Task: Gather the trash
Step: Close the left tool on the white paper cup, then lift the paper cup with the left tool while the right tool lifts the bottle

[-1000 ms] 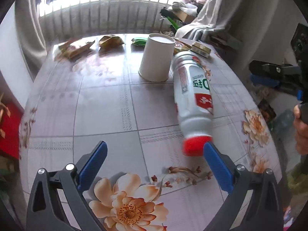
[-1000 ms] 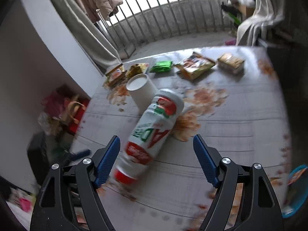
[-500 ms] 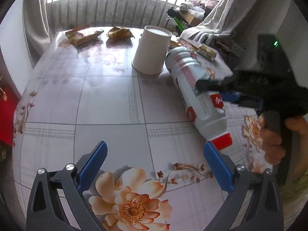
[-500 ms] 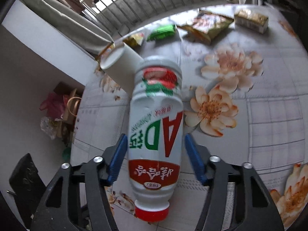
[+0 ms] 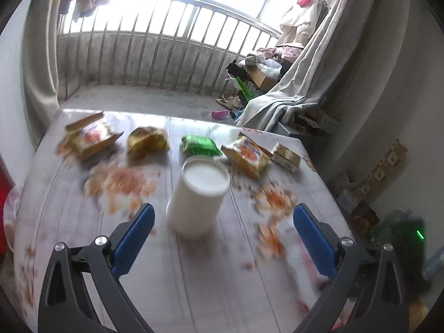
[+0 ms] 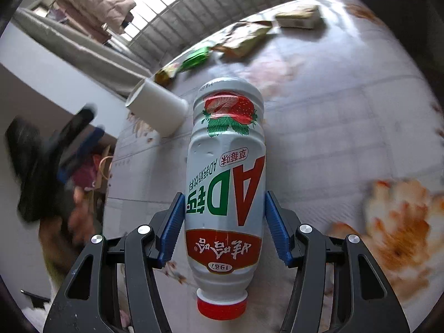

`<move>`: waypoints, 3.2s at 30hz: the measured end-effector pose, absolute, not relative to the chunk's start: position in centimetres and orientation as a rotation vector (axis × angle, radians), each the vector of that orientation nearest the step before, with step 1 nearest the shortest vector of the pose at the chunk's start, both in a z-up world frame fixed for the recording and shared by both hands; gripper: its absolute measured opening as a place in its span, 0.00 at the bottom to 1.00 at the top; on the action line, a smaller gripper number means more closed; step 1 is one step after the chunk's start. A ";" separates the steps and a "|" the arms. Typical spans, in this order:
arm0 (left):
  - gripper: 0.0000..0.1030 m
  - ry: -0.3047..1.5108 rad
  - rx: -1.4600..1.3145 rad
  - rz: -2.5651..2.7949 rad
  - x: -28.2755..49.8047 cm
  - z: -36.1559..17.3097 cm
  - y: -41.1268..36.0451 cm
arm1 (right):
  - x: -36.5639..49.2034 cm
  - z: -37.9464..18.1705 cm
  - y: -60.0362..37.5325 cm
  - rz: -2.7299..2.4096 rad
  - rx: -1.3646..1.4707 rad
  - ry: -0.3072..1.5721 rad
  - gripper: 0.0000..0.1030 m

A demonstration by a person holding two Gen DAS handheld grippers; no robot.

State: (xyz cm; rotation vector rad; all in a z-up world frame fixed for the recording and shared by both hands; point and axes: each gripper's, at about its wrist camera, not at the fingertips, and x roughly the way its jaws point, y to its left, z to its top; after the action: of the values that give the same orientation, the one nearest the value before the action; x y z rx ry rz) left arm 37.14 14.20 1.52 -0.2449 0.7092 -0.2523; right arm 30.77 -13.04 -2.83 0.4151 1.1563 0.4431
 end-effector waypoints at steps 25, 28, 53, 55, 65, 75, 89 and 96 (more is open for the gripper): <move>0.53 0.801 0.021 -0.409 24.7 0.2 7.3 | 22.3 -2.4 -18.8 0.369 0.477 1.118 0.53; 0.53 0.804 0.059 -0.393 22.6 -0.7 5.9 | 21.5 -2.3 -18.8 0.361 0.469 1.115 0.53; 0.71 0.837 0.154 -0.329 23.2 -5.2 3.1 | 22.6 -2.6 -18.5 0.318 0.549 1.138 0.65; 0.71 0.834 0.157 -0.322 23.3 -5.3 3.1 | 22.8 -2.7 -18.3 0.318 0.545 1.147 0.65; 0.66 0.827 0.184 -0.308 23.4 -5.6 2.9 | 23.5 -3.0 -17.1 0.322 0.516 1.160 0.66; 0.58 0.817 0.197 -0.307 23.3 -5.6 2.7 | 23.6 -3.3 -16.4 0.307 0.446 1.164 0.64; 0.57 0.747 0.202 -0.366 22.4 -2.5 1.3 | 21.9 -2.0 -18.5 0.332 0.520 1.069 0.59; 0.57 0.692 0.235 -0.568 22.9 1.3 -4.9 | 18.3 -0.4 -25.4 0.298 0.740 0.921 0.58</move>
State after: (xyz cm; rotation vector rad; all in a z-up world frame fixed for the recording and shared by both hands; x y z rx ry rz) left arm 22.91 -4.92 1.31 0.2349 0.6920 -0.5676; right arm 18.31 -25.43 -0.40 0.7404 0.9208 0.2985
